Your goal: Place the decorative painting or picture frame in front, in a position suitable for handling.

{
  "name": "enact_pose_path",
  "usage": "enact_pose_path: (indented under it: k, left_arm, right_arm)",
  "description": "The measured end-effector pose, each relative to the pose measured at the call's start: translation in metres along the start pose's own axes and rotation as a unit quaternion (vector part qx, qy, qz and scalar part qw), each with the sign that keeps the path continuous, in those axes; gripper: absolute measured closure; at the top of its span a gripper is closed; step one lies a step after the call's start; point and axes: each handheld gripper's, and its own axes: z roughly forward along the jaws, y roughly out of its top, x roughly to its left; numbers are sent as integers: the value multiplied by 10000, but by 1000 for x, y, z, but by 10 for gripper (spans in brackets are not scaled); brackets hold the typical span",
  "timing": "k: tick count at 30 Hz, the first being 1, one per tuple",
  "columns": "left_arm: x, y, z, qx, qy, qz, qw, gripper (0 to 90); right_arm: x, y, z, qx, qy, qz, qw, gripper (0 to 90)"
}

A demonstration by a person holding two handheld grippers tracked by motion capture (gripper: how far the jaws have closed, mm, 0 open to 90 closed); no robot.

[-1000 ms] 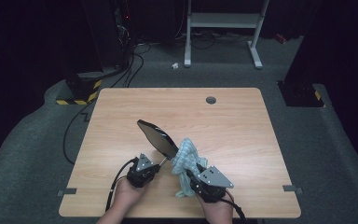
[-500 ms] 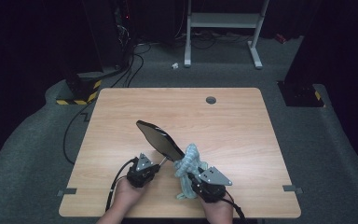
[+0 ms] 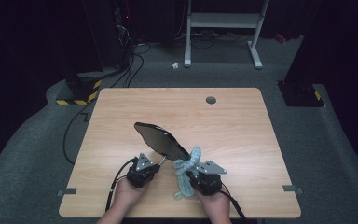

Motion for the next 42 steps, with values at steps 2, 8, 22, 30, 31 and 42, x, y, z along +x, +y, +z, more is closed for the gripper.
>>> enact_pose_path:
  k: [2, 8, 22, 30, 31, 42]
  left_arm:
    - [0, 0, 0, 0, 1, -2, 10000, 877]
    - [0, 0, 0, 4, 21, -8, 10000, 878]
    - [-1, 0, 0, 2, 62, 30, 10000, 880]
    - [-1, 0, 0, 0, 71, 30, 10000, 880]
    - [-1, 0, 0, 0, 70, 31, 10000, 880]
    - [-1, 0, 0, -4, 72, 30, 10000, 881]
  right_arm:
    - [-1, 0, 2, 84, 14, 18, 10000, 655]
    - [-2, -3, 0, 74, 68, 35, 9999, 655]
    - [4, 22, -42, -646, 31, -142, 9978, 655]
    - [13, 59, -58, -1064, 94, -428, 9934, 653]
    - [15, 64, -59, -1115, 116, -463, 9926, 653]
    - [21, 86, -57, -1202, 184, -628, 9906, 651]
